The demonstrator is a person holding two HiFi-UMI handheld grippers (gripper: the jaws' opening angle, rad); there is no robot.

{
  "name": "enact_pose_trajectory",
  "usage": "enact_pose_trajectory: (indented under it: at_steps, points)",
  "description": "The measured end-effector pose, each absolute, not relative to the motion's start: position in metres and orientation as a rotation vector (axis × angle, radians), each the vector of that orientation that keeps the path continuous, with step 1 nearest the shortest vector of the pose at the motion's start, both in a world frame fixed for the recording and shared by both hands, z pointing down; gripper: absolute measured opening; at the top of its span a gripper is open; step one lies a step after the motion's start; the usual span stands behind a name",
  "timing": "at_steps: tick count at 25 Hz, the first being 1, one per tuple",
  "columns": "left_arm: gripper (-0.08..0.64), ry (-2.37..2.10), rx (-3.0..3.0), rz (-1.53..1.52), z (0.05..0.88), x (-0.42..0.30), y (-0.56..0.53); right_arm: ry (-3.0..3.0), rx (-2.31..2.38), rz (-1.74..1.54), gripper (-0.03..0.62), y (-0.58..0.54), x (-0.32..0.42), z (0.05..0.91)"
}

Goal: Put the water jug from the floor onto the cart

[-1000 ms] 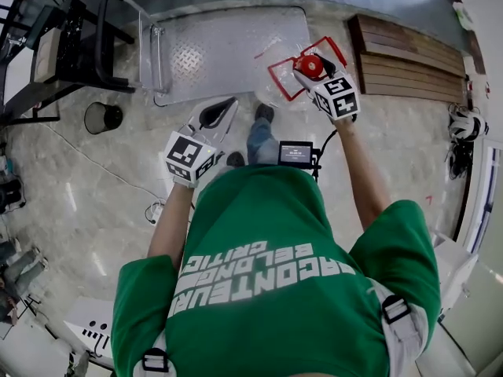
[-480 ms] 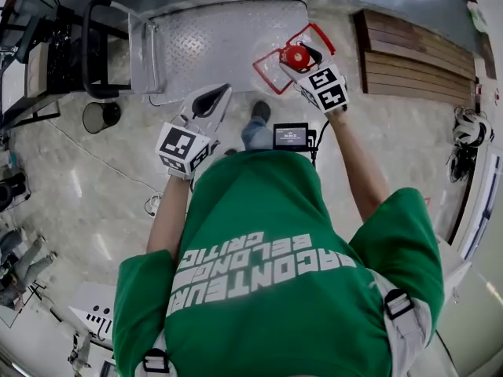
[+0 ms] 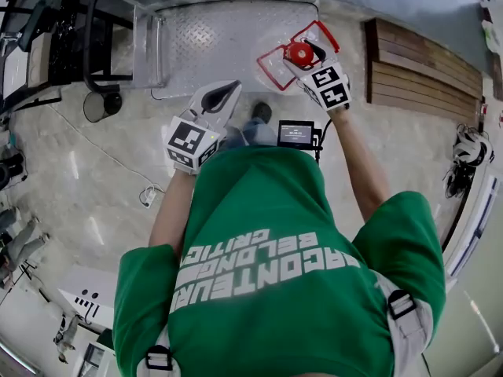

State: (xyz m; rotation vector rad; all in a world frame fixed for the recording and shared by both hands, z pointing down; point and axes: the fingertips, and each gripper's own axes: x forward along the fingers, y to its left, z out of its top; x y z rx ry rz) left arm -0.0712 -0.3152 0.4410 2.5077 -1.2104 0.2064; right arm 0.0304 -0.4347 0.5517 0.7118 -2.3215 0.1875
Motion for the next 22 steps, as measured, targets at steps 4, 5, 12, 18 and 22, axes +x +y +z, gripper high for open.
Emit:
enact_pose_trajectory:
  at_steps: [4, 5, 12, 18, 22]
  points:
    - [0.015, -1.217, 2.487, 0.194, 0.445, -0.081, -0.323, -2.309, 0.706, 0.181, 0.301, -0.446, 0.019, 0.56]
    - [0.015, -1.215, 2.482, 0.188, 0.447, -0.084, -0.325, -2.301, 0.7, 0.18, 0.301, -0.447, 0.015, 0.563]
    - [0.015, -1.177, 2.488, 0.189, 0.449, -0.108, -0.341, -2.271, 0.696, 0.199, 0.301, -0.462, -0.013, 0.586]
    - [0.015, -1.152, 2.461, 0.191, 0.46, -0.126, -0.353, -2.237, 0.688, 0.227, 0.301, -0.477, -0.038, 0.617]
    - [0.015, -1.119, 2.438, 0.203, 0.475, -0.137, -0.36, -2.206, 0.668, 0.258, 0.301, -0.487, -0.059, 0.643]
